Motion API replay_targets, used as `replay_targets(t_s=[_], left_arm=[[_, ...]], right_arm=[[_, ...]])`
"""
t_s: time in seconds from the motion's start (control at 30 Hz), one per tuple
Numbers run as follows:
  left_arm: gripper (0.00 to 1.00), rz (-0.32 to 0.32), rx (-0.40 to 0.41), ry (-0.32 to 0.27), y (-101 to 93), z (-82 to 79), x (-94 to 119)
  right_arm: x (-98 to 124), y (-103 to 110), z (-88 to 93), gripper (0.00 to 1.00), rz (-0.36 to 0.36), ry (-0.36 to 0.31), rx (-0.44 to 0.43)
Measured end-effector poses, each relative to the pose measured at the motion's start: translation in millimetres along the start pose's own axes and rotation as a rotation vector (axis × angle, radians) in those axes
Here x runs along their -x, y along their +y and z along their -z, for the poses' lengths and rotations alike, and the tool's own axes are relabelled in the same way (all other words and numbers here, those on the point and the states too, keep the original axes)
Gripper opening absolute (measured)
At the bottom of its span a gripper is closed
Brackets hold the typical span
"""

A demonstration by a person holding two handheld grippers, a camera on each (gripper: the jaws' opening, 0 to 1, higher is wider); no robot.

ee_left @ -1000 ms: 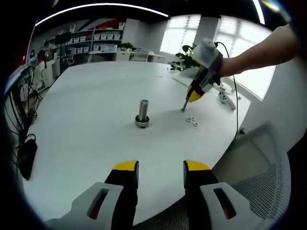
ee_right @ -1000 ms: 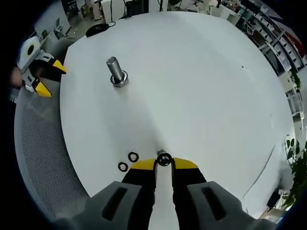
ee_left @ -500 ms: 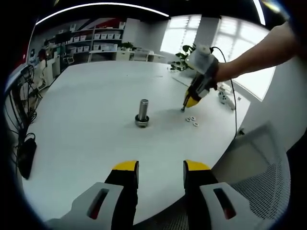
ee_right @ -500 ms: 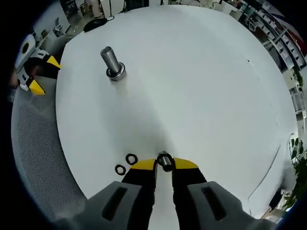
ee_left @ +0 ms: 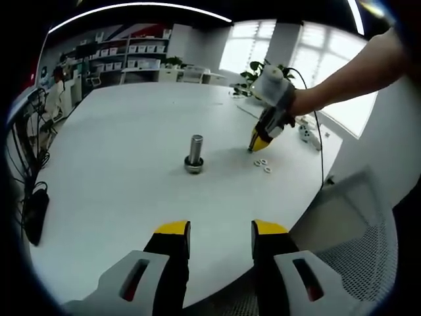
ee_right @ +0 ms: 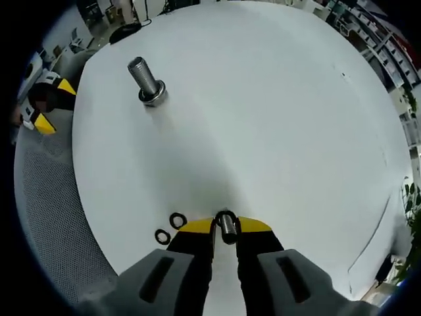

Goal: Place the washer onto the threaded stud by aligning its center hole with the stud, sliding it down to the base, and recovering from edge contact or off-axis alignment until the washer reaches the visible bottom stop.

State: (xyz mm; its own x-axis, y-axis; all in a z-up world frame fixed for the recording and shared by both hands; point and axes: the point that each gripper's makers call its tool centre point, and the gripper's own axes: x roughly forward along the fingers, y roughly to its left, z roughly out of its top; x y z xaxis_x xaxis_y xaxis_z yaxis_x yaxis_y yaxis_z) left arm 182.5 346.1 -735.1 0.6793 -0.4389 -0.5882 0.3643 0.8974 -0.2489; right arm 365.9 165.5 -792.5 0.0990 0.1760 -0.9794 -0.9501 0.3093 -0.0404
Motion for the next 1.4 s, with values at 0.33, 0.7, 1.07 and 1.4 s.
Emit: replay_targets(t_s=[0.33, 0.7, 1.07, 1.4], left_arm=[[0.35, 0.006, -0.001, 0.000, -1.1, 0.0, -0.4], [0.35, 0.001, -0.002, 0.002, -0.4, 0.2, -0.1], [0.35, 0.002, -0.007, 0.004, -0.6, 0.8, -0.1], [0.35, 0.008, -0.012, 0.007, -1.2, 1.3, -0.1]], right_arm=[[0.1, 1.1, 3.3, 0.16, -0.013, -0.005, -0.033], [4.2, 3.1, 8.3, 0.21, -0.011, -0.012, -0.070], [16.4, 3.9, 21.0, 0.23, 0.010, -0.028, -0.100], [19.6, 8.5, 36.8, 0.24, 0.016, -0.034, -0.136]])
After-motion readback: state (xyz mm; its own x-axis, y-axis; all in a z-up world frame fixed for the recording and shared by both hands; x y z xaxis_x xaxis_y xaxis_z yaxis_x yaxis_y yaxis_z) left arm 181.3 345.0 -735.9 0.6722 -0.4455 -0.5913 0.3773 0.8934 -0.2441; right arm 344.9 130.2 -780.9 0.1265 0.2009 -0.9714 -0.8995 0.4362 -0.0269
